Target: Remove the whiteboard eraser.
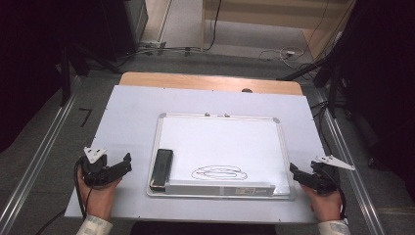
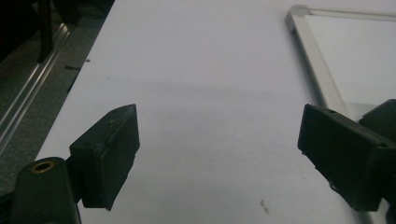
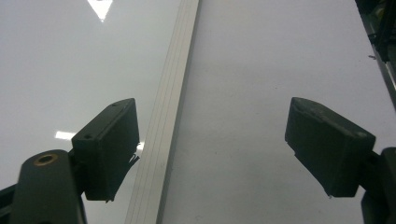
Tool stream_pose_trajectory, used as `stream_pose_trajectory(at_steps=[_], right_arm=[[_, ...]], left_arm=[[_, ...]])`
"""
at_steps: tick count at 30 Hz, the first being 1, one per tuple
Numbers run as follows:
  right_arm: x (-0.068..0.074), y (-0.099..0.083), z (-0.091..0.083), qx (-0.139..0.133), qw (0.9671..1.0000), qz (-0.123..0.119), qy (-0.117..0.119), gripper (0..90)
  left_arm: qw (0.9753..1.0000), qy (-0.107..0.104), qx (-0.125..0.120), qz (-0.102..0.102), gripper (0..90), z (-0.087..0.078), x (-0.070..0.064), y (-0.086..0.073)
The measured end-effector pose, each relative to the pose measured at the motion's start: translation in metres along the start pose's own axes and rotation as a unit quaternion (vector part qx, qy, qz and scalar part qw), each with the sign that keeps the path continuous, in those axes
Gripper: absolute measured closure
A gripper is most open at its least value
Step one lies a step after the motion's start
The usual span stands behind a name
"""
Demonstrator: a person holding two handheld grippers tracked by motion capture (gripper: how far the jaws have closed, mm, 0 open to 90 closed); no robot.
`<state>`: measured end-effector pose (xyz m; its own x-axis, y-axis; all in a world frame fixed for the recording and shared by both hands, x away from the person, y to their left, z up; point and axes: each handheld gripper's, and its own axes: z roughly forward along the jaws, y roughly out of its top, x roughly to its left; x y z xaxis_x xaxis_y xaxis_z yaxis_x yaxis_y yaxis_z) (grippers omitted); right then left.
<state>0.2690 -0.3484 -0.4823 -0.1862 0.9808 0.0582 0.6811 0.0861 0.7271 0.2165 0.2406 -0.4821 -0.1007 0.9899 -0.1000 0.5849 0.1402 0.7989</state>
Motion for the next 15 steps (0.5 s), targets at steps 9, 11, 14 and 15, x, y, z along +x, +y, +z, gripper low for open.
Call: stream_pose_trajectory(at_steps=[9, 11, 14, 15], right_arm=[[0.001, 0.0, 0.001, 0.002, 1.0, 0.0, -0.001, 16.3], [0.001, 0.0, 0.001, 0.003, 1.0, 0.0, -0.001, 16.3], [0.002, 0.0, 0.001, 0.003, 1.0, -0.001, -0.001, 16.3], [0.002, 0.0, 0.001, 0.004, 1.0, 0.0, -0.001, 16.3]], left_arm=[[0.9997, -0.024, -0.005, -0.006, 13.2, -0.003, -0.011, 0.002], [0.9994, -0.034, 0.002, -0.009, 13.2, 0.0, -0.016, 0.003], [0.9992, -0.041, 0.006, -0.001, 13.6, 0.002, -0.022, 0.003], [0.9991, -0.043, 0.005, -0.002, 13.6, 0.003, -0.024, 0.003]])
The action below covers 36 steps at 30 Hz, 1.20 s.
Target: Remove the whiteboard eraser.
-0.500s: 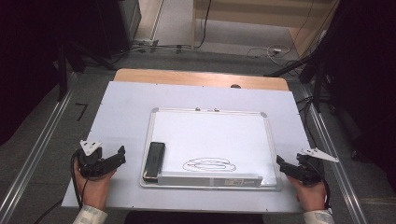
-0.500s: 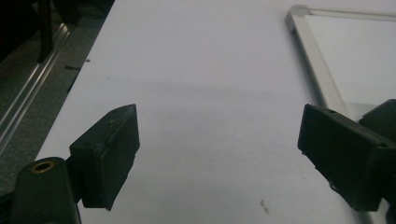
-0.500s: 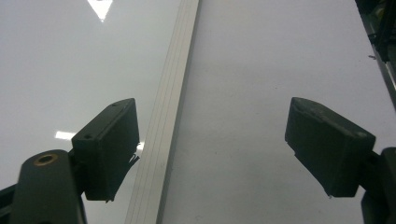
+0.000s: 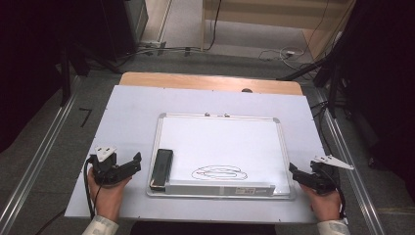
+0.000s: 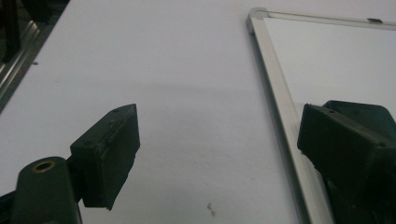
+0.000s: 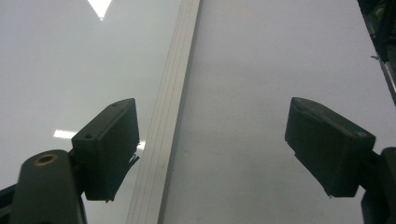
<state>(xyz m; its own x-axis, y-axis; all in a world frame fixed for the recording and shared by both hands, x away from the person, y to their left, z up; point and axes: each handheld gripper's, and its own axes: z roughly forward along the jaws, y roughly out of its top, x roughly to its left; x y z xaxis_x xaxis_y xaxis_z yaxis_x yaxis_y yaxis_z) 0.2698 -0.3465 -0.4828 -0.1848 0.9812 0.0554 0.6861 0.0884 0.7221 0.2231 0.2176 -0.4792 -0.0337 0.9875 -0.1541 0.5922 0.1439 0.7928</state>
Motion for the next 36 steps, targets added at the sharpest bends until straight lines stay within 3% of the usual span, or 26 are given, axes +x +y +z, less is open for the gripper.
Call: stream_pose_trajectory(at_steps=[19, 36], right_arm=[[0.0, 0.0, 0.001, -0.001, 1.0, -0.005, -0.001, 16.3], [0.0, 0.0, 0.001, -0.002, 1.0, -0.004, 0.0, 16.3]], left_arm=[[0.9993, -0.034, 0.013, 0.012, 14.4, 0.01, -0.025, 0.003], [0.9967, -0.056, 0.031, 0.05, 14.6, 0.024, -0.062, 0.002]])
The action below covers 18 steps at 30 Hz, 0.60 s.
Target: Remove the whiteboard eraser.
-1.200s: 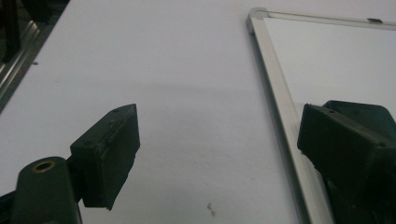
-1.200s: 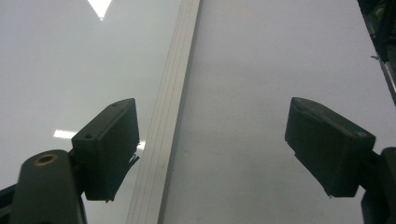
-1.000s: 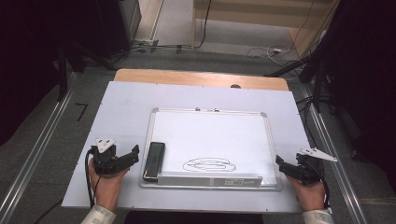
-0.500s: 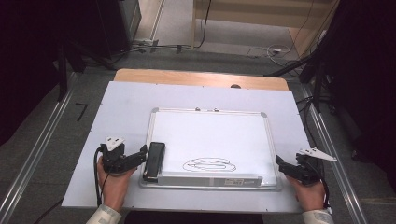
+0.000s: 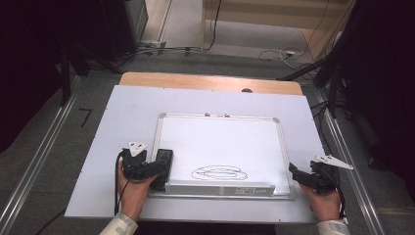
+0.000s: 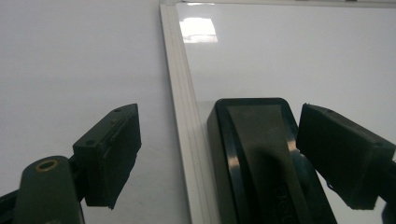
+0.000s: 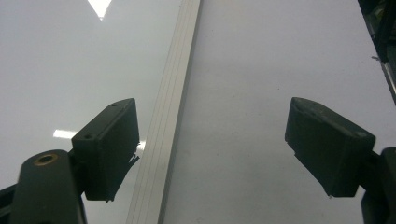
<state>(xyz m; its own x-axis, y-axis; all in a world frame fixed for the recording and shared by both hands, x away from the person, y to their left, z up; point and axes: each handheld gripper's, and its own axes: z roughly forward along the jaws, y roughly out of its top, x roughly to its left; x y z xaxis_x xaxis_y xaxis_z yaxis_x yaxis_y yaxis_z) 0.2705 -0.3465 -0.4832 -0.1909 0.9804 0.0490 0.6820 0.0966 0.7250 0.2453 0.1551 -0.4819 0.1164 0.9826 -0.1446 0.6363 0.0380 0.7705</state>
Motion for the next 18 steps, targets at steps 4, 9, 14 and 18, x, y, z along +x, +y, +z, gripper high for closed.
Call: stream_pose_trajectory(at_steps=[4, 9, 14, 18], right_arm=[[0.0, 0.0, 0.0, 0.001, 1.0, 0.003, 0.0, 16.3], [0.0, 0.0, 0.0, 0.001, 1.0, 0.002, 0.001, 16.3], [0.0, 0.0, 0.0, 0.001, 1.0, 0.004, 0.001, 16.3], [0.0, 0.0, 0.0, 0.001, 1.0, 0.003, 0.002, 16.3]], left_arm=[[1.0, -0.005, 0.001, 0.004, 15.8, 0.003, -0.007, 0.001], [0.9999, -0.003, 0.005, 0.011, 17.0, 0.007, -0.012, 0.0], [0.9998, 0.005, 0.011, 0.017, 18.1, 0.011, -0.016, 0.0], [0.9991, 0.011, 0.029, 0.028, 22.2, 0.015, -0.019, -0.002]])
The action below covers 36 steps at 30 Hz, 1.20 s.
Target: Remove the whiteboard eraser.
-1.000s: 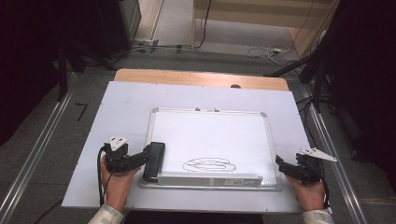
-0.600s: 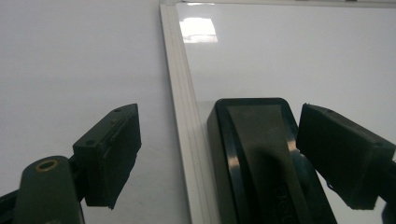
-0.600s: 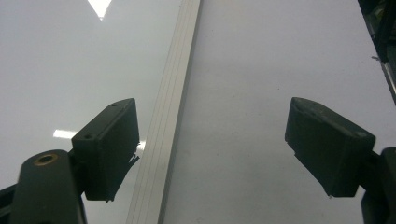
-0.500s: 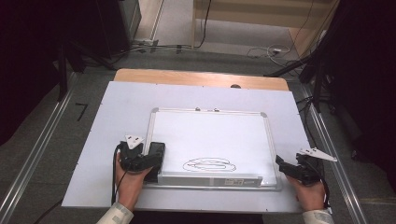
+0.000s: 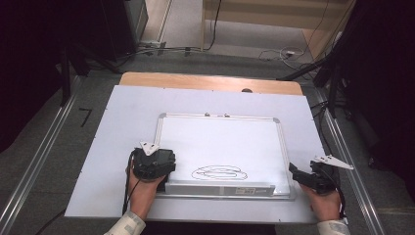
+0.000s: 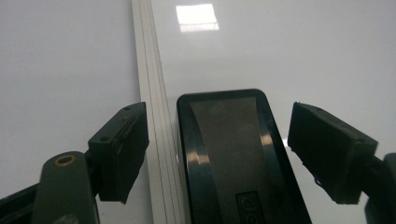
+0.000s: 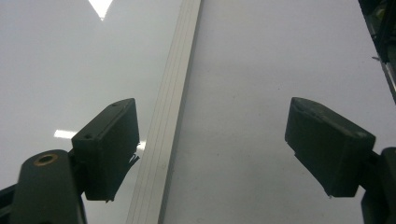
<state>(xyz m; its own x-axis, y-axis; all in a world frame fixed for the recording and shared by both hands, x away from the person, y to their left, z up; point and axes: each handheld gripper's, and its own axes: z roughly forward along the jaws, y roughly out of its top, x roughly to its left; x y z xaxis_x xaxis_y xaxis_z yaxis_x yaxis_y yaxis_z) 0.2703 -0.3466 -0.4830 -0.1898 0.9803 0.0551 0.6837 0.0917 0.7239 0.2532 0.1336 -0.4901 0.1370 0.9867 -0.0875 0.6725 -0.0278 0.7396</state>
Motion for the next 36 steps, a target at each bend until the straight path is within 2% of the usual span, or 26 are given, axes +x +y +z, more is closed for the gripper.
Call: stream_pose_trajectory(at_steps=[4, 11, 16, 23, 28, 30, 33, 36], right_arm=[[0.0, 0.0, 0.0, 0.0, 1.0, 0.001, 0.0, 16.3], [0.0, 0.0, 0.0, 0.0, 1.0, 0.001, 0.0, 16.3], [0.0, 0.0, 0.0, 0.0, 1.0, 0.0, 0.0, 16.3], [0.0, 0.0, 0.0, 0.0, 1.0, 0.0, 0.0, 16.3], [-0.001, 0.0, 0.0, -0.001, 1.0, 0.001, 0.0, 16.3], [0.0, 0.0, 0.0, -0.001, 1.0, 0.0, 0.0, 16.3], [0.0, 0.0, 0.0, 0.0, 1.0, 0.0, 0.0, 16.3], [0.0, 0.0, 0.0, 0.0, 1.0, 0.0, 0.0, 16.3]], left_arm=[[0.9999, 0.004, 0.01, 0.013, 23.8, 0.002, -0.005, -0.002], [0.9997, 0.011, 0.012, 0.021, 28.7, 0.005, -0.01, -0.002], [0.9991, 0.026, 0.018, 0.028, 33.1, 0.006, -0.012, -0.003], [0.999, 0.009, 0.024, 0.037, 38.6, 0.007, -0.012, -0.001], [0.9987, 0.01, 0.028, 0.042, 39.5, 0.007, -0.013, -0.001], [0.9989, 0.007, 0.03, 0.034, 38.3, 0.008, -0.013, -0.002], [0.9988, 0.009, 0.031, 0.036, 38.3, 0.009, -0.013, -0.002], [0.9983, 0.014, 0.034, 0.044, 37.0, 0.01, -0.015, -0.002]])
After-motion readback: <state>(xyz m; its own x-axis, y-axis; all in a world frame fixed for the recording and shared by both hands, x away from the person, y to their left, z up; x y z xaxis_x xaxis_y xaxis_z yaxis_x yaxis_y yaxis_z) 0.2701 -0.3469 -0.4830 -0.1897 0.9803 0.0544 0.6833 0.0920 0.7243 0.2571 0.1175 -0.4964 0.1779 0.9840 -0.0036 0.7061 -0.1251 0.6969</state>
